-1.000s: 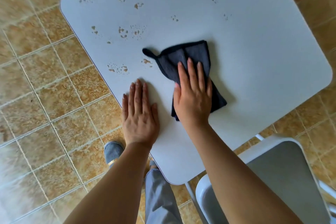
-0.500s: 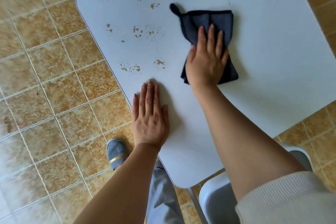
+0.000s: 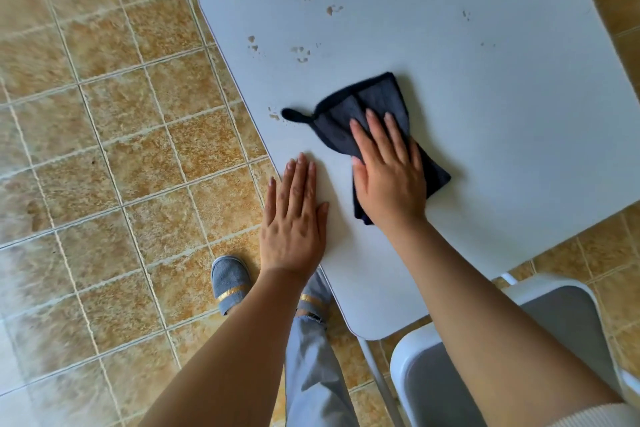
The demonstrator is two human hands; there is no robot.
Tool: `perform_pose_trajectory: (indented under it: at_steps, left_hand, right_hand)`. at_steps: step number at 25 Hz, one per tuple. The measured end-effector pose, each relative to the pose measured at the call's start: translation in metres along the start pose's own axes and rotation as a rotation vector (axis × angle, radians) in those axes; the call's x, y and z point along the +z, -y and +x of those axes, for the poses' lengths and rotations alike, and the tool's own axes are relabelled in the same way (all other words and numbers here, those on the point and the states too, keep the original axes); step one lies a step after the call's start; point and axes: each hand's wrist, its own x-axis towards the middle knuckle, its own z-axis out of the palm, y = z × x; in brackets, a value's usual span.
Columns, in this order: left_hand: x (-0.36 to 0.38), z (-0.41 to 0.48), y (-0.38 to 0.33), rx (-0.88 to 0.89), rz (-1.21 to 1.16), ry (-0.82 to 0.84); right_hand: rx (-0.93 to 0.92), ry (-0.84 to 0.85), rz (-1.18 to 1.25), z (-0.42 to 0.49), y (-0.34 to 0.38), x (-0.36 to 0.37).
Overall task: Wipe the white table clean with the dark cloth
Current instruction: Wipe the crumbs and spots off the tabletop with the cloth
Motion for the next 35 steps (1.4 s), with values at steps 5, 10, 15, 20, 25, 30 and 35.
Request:
perform_pose_trajectory:
  at_steps: [5, 10, 15, 20, 25, 30, 35]
  left_hand:
    - [-0.001, -0.019, 0.011, -0.030, -0.013, 0.015]
    - [0.001, -0.020, 0.016, -0.016, -0.011, 0.032]
    - [-0.001, -0.021, 0.023, 0.034, 0.008, 0.077]
    - [-0.003, -0.020, 0.024, 0.035, -0.008, 0.094]
    - [-0.007, -0.016, 0.030, 0.091, 0.016, 0.101]
    - [-0.012, 0.013, 0.046, 0.013, 0.010, 0.060]
    - [-0.019, 0.037, 0.063, -0.033, 0.014, 0.080]
  right_hand:
    - [0.211, 0.026, -0.032, 0.033, -0.007, 0.001]
    - [-0.035, 0.044, 0.040, 0.091, 0.048, 0.017]
    - [-0.300, 0.103, 0.031, 0.059, 0.042, 0.006]
    - [-0.244, 0.070, -0.053, 0.025, -0.026, -0.011]
    - [0.287, 0.067, -0.002, 0.071, 0.002, 0.005]
    - [0.071, -0.006, 0.012, 0.052, 0.063, 0.015]
    - [0.199, 0.030, -0.071, -0.013, 0.032, -0.005]
